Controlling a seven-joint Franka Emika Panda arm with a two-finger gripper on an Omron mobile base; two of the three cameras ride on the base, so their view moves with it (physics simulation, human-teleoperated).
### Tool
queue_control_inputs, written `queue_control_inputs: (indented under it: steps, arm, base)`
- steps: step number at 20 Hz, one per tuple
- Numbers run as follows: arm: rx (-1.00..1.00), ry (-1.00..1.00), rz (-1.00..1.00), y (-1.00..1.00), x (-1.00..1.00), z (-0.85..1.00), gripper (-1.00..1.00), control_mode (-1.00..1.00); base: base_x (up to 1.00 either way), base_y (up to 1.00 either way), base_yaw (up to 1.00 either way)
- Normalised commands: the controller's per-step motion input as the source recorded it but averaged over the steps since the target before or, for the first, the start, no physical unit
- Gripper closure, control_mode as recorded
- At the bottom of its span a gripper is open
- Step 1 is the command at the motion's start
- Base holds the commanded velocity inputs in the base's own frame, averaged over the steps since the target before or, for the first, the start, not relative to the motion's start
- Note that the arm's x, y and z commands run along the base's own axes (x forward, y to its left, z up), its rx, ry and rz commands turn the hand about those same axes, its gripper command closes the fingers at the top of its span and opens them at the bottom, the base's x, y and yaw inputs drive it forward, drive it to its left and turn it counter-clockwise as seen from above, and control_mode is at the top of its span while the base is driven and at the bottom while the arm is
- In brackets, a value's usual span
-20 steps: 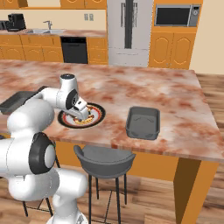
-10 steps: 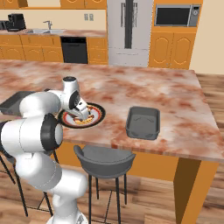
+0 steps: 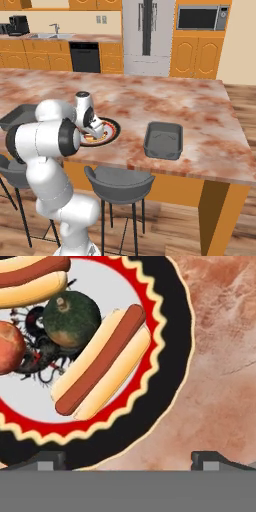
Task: Place one cooked food and one vegetable from the large plate to each tupperware container.
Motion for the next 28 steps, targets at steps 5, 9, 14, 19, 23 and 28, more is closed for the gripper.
queue_control_inputs:
  steps: [5, 9, 14, 19, 23, 28]
  arm:
    - [0.00, 0.00, -0.05, 0.07, 0.44, -0.25, -1.00, -1.00]
    - [0.00, 0.00, -0.05, 0.13, 0.36, -0.26, -1.00, -1.00]
    - [0.00, 0.00, -0.05, 0.07, 0.31, -0.31, -1.00, -1.00]
    - [0.00, 0.00, -0.05, 0.00, 0.13, -0.26, -1.00, -1.00]
    - [0.00, 0.00, -0.04, 0.00, 0.00, -0.33, -1.00, -1.00]
    - [0.00, 0.00, -0.06, 0.03, 0.06, -0.32, 1.00, -1.00]
  base:
    - [0.00, 0.00, 0.00]
    - [0.00, 0.00, 0.00]
    - [0.00, 0.00, 0.00]
    - [0.00, 0.00, 0.00]
    - [0.00, 0.00, 0.00]
    - [0.00, 0.00, 0.00]
